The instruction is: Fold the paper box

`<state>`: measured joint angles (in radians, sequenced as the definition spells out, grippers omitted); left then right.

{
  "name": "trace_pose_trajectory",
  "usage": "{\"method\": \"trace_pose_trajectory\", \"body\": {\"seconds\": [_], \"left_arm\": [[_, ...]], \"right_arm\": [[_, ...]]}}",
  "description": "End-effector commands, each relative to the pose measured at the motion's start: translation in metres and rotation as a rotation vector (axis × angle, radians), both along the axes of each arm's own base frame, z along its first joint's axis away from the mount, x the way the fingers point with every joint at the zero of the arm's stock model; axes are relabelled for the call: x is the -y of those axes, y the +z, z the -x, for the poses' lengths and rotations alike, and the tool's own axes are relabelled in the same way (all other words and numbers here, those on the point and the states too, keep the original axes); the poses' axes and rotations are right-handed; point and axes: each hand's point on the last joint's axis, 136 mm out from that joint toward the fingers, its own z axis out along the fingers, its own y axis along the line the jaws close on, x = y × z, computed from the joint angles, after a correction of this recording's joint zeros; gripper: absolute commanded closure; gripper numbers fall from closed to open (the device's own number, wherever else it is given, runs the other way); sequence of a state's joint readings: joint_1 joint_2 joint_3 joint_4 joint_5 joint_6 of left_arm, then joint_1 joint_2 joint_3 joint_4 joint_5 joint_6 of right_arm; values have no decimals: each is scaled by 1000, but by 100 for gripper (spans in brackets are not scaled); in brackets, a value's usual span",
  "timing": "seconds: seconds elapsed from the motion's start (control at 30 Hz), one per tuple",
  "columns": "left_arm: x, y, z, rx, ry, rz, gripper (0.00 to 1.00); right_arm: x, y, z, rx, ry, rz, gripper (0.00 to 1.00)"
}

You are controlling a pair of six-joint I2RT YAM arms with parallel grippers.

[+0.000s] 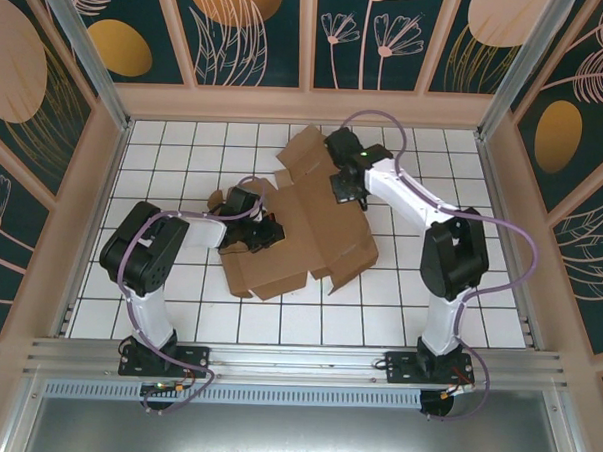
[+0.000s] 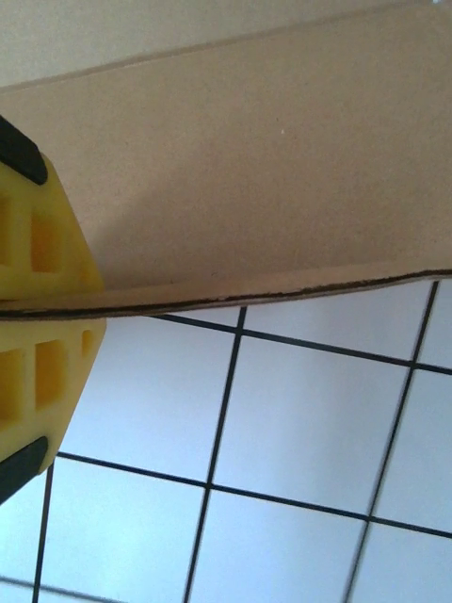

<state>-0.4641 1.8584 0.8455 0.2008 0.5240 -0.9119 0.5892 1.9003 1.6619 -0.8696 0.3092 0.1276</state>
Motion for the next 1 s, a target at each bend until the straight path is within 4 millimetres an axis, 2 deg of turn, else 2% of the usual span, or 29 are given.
{"method": "trace_pose_trajectory", "body": {"seconds": [0.0, 0.17, 0.3, 0.37, 0.53, 0.63, 0.73, 0.8, 0.9, 0.97], "left_arm": [[10, -11, 9, -64, -9, 33, 100], [14, -4, 5, -48, 1, 77, 100], [15, 17, -3, 17, 2, 85, 100], [15, 24, -4, 35, 4, 90, 100], [18, 34, -6, 54, 11, 130, 100], [16, 49, -6, 85, 3, 134, 100], [-4, 59, -6, 113, 33, 74, 100], [-31, 52, -3, 83, 95, 20, 100], [-64, 47, -1, 69, 175, 5, 100], [-76, 49, 0, 79, 204, 3, 100]], "right_arm": [[-23, 16, 6, 67, 27, 120, 90], [-46, 15, 17, 129, 102, 371, 89], [-42, 10, 15, 180, 122, 603, 88], [-48, 16, 12, 225, 121, 625, 88], [-82, 25, 17, 325, 183, 693, 88], [-75, 25, 13, 335, 174, 724, 88], [-61, 31, 6, 349, 164, 766, 88], [-54, 41, 2, 369, 150, 765, 88], [-54, 53, -2, 419, 186, 793, 88], [-60, 58, -3, 454, 236, 804, 88]]}}
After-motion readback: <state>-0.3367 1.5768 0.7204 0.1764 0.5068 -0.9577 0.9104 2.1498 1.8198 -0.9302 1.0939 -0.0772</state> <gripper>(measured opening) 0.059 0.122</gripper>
